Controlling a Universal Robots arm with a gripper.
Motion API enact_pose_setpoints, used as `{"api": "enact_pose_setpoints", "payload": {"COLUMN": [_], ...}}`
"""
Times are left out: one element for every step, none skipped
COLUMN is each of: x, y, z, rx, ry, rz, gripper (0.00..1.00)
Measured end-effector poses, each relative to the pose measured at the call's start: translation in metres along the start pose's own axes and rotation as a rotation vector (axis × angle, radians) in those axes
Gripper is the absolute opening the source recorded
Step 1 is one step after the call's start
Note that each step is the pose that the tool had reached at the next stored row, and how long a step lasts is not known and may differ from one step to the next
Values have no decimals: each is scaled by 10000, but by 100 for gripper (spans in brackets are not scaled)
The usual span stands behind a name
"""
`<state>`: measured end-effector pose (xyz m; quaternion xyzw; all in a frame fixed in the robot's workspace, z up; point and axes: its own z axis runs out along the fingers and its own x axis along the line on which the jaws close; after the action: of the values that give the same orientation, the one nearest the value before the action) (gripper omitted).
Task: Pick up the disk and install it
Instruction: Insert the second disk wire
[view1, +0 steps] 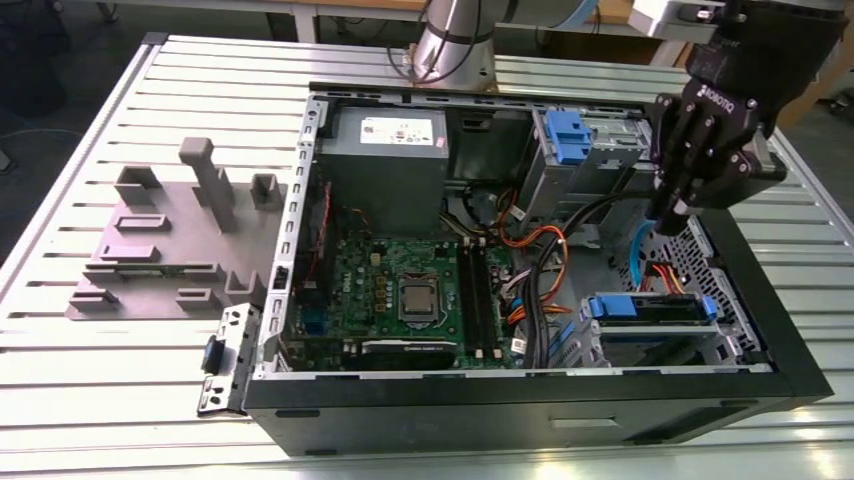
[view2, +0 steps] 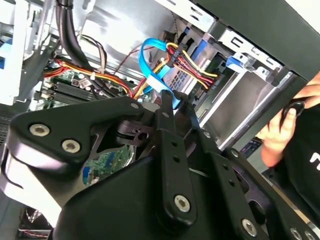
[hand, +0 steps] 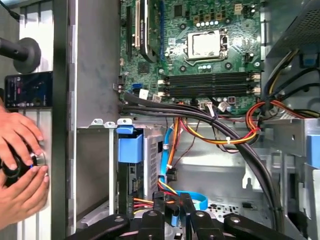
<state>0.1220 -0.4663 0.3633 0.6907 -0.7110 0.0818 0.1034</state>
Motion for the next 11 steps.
{"api": "enact_pose_setpoints", "payload": {"x": [-1,-1,-2,-3,-4,-5,-6,-7,-9,-12,-15], "y": [0,0,0,0,0,0,0,0,0,0,-1], "z": [2,4,6,8,11,13,14,16,19,22,26], "rx": [1,2,3,4,5,6,7,8,8,8,8], "ry": [43,84,126,167,212,263,305,336,348,351,353], "rz": [2,3,5,6,8,10,11,12,13,13,13], "gripper": [27,27,27,27,27,27,27,27,27,27,27]}}
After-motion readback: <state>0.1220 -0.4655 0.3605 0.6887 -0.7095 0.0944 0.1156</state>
